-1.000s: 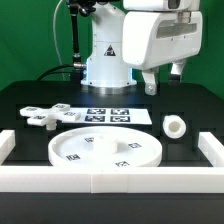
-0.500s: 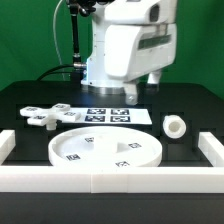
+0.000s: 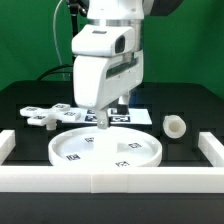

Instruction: Assemble round table

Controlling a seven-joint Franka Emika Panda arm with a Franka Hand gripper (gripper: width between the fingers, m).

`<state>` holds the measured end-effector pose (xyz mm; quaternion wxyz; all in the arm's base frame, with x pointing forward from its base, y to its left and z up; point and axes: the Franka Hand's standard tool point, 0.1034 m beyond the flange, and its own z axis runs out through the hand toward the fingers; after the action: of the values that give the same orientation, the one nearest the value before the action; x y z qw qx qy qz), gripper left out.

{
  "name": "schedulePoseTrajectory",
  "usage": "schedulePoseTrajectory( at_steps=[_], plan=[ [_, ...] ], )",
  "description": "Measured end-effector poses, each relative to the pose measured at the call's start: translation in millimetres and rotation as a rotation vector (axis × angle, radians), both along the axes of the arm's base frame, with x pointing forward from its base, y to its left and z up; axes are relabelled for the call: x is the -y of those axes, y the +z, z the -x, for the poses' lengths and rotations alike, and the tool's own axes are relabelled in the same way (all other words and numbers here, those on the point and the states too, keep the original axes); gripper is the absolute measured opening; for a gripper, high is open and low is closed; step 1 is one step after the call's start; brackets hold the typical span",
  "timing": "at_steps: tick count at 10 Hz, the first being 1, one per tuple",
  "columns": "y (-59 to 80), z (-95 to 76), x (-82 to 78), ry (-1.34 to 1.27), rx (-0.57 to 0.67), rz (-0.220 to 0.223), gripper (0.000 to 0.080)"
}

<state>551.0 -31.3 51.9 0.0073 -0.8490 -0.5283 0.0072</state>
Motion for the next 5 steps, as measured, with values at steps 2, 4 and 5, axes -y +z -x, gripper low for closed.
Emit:
schedulePoseTrajectory(
  at_steps=[2, 4, 5],
  plan=[
    [-8.8, 0.8, 6.8, -0.004, -0.011, -0.003, 0.0649],
    [-19.8, 5.9, 6.7, -0.005, -0.03, -0.006, 0.0649],
    [-26.0, 6.7, 6.3, -0.006, -0.04, -0.008, 0.0649]
  ],
)
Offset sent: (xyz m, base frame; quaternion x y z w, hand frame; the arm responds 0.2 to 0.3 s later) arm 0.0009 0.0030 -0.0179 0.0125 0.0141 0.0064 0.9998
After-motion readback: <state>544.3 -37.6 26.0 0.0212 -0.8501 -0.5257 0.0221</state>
